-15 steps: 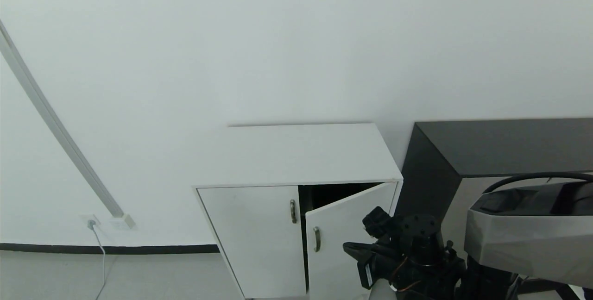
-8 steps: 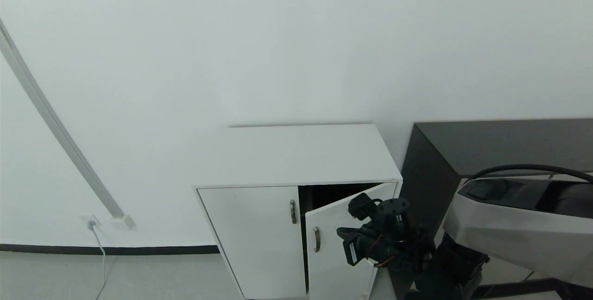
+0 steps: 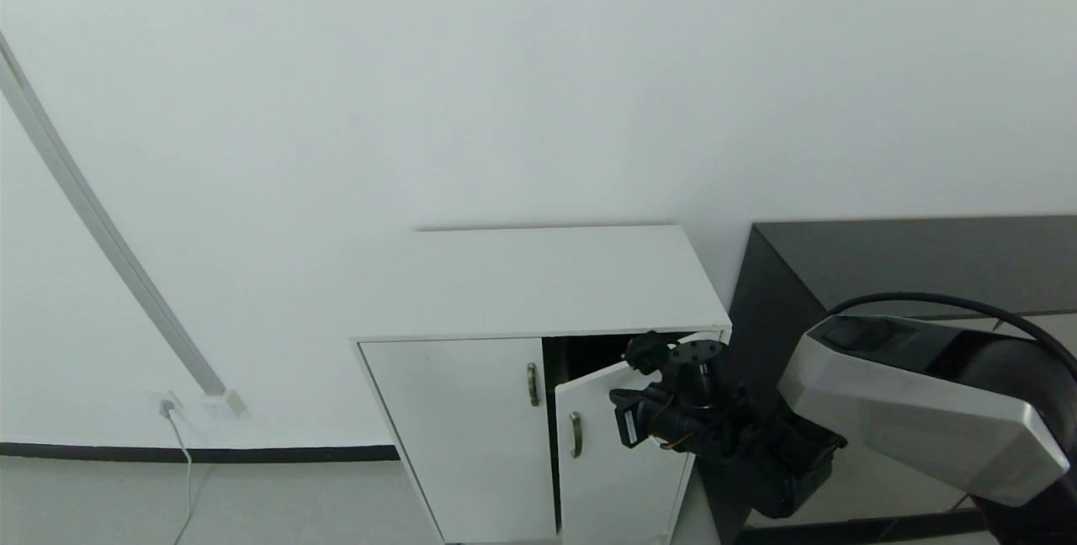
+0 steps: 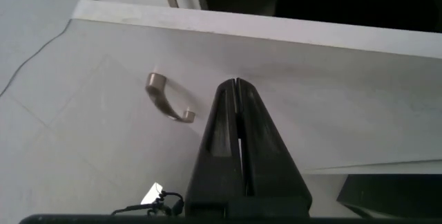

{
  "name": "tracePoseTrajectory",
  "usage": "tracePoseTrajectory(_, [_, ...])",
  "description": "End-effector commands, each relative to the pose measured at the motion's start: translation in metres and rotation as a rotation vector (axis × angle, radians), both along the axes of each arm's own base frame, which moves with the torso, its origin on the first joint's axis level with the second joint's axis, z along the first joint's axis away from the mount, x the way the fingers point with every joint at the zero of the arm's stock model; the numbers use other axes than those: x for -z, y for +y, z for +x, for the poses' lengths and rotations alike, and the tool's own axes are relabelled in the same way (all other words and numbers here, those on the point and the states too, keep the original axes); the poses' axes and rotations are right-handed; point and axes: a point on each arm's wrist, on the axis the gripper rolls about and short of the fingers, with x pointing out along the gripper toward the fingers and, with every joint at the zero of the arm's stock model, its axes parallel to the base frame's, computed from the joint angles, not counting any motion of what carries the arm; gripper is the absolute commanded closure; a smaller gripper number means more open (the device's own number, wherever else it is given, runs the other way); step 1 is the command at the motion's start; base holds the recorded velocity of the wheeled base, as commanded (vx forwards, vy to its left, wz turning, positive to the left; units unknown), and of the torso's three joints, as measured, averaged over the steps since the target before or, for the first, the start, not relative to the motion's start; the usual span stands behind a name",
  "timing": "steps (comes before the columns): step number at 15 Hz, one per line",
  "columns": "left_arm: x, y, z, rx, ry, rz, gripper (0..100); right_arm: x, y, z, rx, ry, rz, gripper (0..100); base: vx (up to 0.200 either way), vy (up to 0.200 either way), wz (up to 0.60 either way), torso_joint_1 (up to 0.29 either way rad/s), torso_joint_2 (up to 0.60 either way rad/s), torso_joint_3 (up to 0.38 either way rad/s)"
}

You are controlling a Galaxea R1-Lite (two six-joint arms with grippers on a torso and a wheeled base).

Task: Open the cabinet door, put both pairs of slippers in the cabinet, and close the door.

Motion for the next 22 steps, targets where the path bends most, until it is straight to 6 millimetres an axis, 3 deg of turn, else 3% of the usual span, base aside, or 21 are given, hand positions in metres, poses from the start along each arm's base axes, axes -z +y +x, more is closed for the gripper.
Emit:
tracePoseTrajectory(1, [0.000, 0.000, 0.000, 0.000, 0.000, 0.000, 100, 0.008, 0.001, 0.007, 0.008, 0.007, -0.004, 100, 0.000, 0.000, 0.00, 0.000, 0.00, 0.000])
tracePoseTrajectory(10, [0.000, 0.000, 0.000, 0.000, 0.000, 0.001, 100, -0.001, 0.017, 0.032, 0.011, -0.001, 0.000, 100, 0.000, 0.000, 0.00, 0.000, 0.00, 0.000])
tracePoseTrajectory(22, [0.000, 0.000, 0.000, 0.000, 0.000, 0.001, 100, -0.015, 0.017, 0.051, 0.032, 0.000, 0.000, 100, 0.000, 0.000, 0.00, 0.000, 0.00, 0.000])
